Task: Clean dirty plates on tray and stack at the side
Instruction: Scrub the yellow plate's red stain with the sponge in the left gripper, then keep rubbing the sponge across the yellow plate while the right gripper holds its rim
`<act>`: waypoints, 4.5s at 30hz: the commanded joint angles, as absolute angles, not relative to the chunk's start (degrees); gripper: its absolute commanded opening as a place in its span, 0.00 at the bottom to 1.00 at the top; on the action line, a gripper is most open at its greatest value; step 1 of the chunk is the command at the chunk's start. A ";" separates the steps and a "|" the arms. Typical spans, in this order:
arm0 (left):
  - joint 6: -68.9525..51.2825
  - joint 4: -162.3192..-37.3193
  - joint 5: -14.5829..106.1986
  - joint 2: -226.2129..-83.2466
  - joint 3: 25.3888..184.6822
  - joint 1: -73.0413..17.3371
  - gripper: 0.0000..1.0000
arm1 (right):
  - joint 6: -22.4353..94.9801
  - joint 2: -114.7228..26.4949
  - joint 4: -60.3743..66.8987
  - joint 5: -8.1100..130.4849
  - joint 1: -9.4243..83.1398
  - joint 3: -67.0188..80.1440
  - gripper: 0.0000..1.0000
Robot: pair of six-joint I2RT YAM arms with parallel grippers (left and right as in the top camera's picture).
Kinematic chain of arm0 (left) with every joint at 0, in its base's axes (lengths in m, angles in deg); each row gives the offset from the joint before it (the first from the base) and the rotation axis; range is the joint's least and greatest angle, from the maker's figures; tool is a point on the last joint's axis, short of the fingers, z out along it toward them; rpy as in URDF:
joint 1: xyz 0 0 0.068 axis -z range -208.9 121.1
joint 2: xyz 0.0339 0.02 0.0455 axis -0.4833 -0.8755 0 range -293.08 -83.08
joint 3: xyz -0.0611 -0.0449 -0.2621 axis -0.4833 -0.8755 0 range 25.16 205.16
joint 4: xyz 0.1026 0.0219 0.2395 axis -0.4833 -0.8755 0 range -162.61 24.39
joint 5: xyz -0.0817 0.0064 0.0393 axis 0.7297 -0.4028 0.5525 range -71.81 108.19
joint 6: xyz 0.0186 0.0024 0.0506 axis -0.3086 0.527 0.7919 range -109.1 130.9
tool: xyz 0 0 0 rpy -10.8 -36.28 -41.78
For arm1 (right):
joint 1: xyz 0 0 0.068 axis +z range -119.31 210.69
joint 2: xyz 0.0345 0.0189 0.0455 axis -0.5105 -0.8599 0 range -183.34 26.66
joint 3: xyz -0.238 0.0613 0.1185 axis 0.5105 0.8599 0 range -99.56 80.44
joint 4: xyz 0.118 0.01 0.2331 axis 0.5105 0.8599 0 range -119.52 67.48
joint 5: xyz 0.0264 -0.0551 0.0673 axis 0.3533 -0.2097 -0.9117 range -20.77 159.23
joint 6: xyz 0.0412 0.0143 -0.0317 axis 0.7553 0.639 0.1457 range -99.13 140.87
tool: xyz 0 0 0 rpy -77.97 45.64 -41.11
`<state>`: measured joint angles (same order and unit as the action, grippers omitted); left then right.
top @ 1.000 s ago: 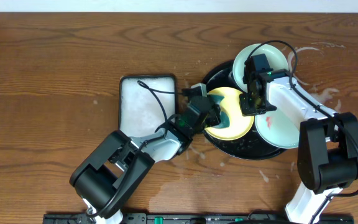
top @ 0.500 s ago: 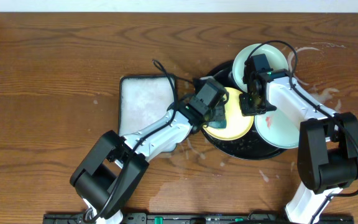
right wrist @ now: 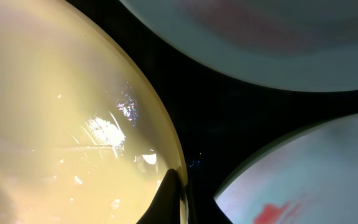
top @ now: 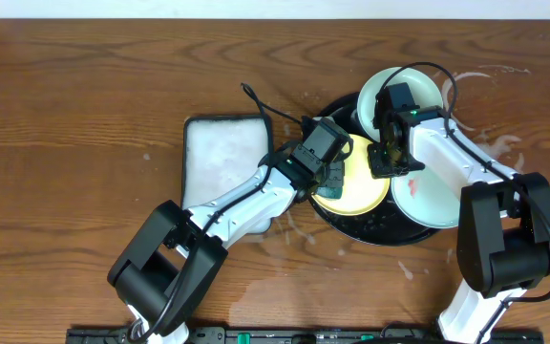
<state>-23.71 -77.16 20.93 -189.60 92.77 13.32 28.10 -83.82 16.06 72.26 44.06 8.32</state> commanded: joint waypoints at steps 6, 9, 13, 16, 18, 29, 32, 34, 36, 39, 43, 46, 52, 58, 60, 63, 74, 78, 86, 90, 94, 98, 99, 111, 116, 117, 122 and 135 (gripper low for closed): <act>-26.11 -72.25 19.43 -191.44 93.32 13.29 0.08 | 28.60 -83.10 16.10 69.74 44.28 9.00 0.01; -29.63 -70.63 19.43 -192.51 93.32 13.36 0.07 | 28.58 -83.10 16.17 69.59 44.28 9.00 0.01; -30.51 -69.43 19.80 -196.55 93.32 13.36 0.07 | 28.56 -83.10 16.30 69.59 44.28 9.00 0.01; -31.01 -67.13 23.23 -198.74 93.32 13.34 0.08 | 28.56 -83.10 16.19 69.59 44.28 9.00 0.01; -30.97 -66.78 23.64 -199.15 93.32 13.36 0.07 | 28.56 -83.10 16.15 69.59 44.28 9.00 0.01; -24.67 -74.54 7.06 -198.87 93.32 13.23 0.07 | 28.56 -83.10 16.34 69.61 44.28 9.00 0.01; -24.69 -75.39 2.42 -197.54 93.34 13.23 0.07 | 28.54 -83.10 16.37 69.61 44.28 9.00 0.01; -24.74 -74.74 1.35 -195.22 93.52 13.23 0.08 | 28.56 -83.10 16.50 69.61 44.28 9.00 0.01; -24.76 -74.00 1.37 -193.32 93.71 13.25 0.07 | 28.56 -83.10 16.50 69.61 44.28 9.00 0.01; -25.96 -72.16 1.42 -190.52 93.71 13.29 0.07 | 28.56 -83.10 16.54 69.59 44.28 9.00 0.01; -29.11 -69.23 4.61 -189.56 93.69 13.29 0.07 | 28.56 -83.10 16.54 69.59 44.28 9.00 0.01; -32.76 -66.41 10.20 -190.76 93.69 13.36 0.07 | 28.56 -83.10 16.52 69.57 44.30 9.00 0.01; -35.53 -62.59 11.36 -195.39 93.69 13.34 0.08 | 28.58 -83.10 16.56 69.55 44.28 9.00 0.01; -37.26 -62.11 13.63 -200.27 93.69 13.34 0.07 | 28.56 -83.10 16.52 69.57 44.28 9.00 0.01; -37.28 -63.00 14.36 -201.12 93.69 13.34 0.07 | 28.56 -83.10 16.52 69.59 44.28 9.00 0.01; -37.26 -65.23 14.29 -201.30 93.69 13.27 0.08 | 28.56 -83.10 16.50 69.57 44.28 9.00 0.01; -27.10 -68.20 14.31 -194.80 93.71 13.18 0.40 | 28.56 -83.10 16.50 69.59 44.28 9.00 0.01; -26.38 -69.51 14.18 -190.50 93.71 13.18 0.42 | 28.56 -83.10 16.54 69.59 44.28 9.00 0.01; -26.40 -70.78 16.17 -191.09 93.69 13.42 0.47 | 28.56 -83.10 16.54 69.57 44.28 9.00 0.01; -26.40 -70.39 16.26 -192.88 93.69 13.45 0.48 | 28.56 -83.10 16.54 69.57 44.28 9.00 0.01; -25.37 -68.49 15.32 -194.80 93.69 13.34 0.48 | 28.56 -83.10 16.56 69.59 44.28 9.00 0.01; -24.21 -66.24 14.53 -196.66 93.69 13.29 0.48 | 28.56 -83.10 16.56 69.59 44.28 9.00 0.01; -24.21 -65.84 14.53 -197.06 93.69 13.29 0.48 | 28.54 -83.10 16.56 69.59 44.28 9.00 0.01; -23.66 -65.10 14.57 -197.84 93.71 13.29 0.30 | 28.54 -83.10 16.61 69.59 44.28 9.00 0.01; -22.09 -65.78 14.55 -198.00 93.69 13.36 0.46 | 28.54 -83.10 16.58 69.59 44.28 9.00 0.01; -22.09 -65.82 14.57 -198.13 93.69 13.34 0.46 | 28.54 -83.10 16.54 69.59 44.28 9.00 0.01; -22.09 -65.78 14.57 -199.26 93.69 13.47 0.43 | 28.54 -83.10 16.54 69.59 44.28 9.00 0.01; -20.58 -66.87 14.55 -199.90 93.67 13.56 0.35 | 28.54 -83.10 16.58 69.59 44.28 9.00 0.01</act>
